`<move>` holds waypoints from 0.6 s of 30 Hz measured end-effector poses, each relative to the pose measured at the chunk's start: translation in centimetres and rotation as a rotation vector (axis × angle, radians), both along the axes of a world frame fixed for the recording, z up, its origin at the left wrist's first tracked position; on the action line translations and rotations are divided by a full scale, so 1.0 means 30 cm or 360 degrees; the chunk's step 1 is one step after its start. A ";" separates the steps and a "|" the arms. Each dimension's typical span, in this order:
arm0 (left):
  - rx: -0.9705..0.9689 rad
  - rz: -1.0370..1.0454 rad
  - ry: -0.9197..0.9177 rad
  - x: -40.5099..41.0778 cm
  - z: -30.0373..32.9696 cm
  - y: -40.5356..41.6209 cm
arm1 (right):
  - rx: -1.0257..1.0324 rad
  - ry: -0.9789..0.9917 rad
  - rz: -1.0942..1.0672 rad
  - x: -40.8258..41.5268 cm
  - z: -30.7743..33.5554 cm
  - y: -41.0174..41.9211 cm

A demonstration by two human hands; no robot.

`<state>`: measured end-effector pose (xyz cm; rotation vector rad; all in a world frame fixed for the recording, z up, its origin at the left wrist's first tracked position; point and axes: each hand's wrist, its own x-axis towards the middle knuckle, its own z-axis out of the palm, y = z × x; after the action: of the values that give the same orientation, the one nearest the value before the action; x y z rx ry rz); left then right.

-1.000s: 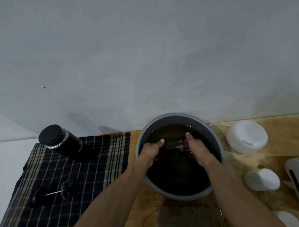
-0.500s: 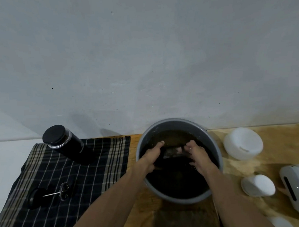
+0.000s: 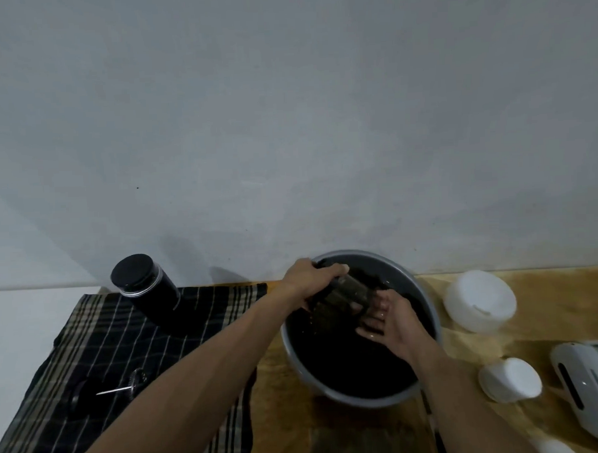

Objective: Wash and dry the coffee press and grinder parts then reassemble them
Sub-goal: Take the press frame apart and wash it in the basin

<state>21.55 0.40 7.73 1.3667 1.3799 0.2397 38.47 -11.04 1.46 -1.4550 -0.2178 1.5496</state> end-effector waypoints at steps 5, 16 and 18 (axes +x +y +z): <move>0.0073 0.0107 -0.0066 0.004 0.041 0.002 | 0.0122 -0.0170 -0.0008 0.028 0.055 -0.005; -0.0590 0.0526 -0.0447 0.030 -0.207 -0.104 | -0.0056 -0.0665 0.0110 0.040 0.014 0.026; -0.0589 0.0508 -0.0413 0.025 -0.228 -0.111 | -0.0148 -0.0622 0.0135 0.041 -0.037 0.024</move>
<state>22.30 -2.92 0.89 0.7795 1.3381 0.3410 39.71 -10.33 0.33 -1.8373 -0.4469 1.3428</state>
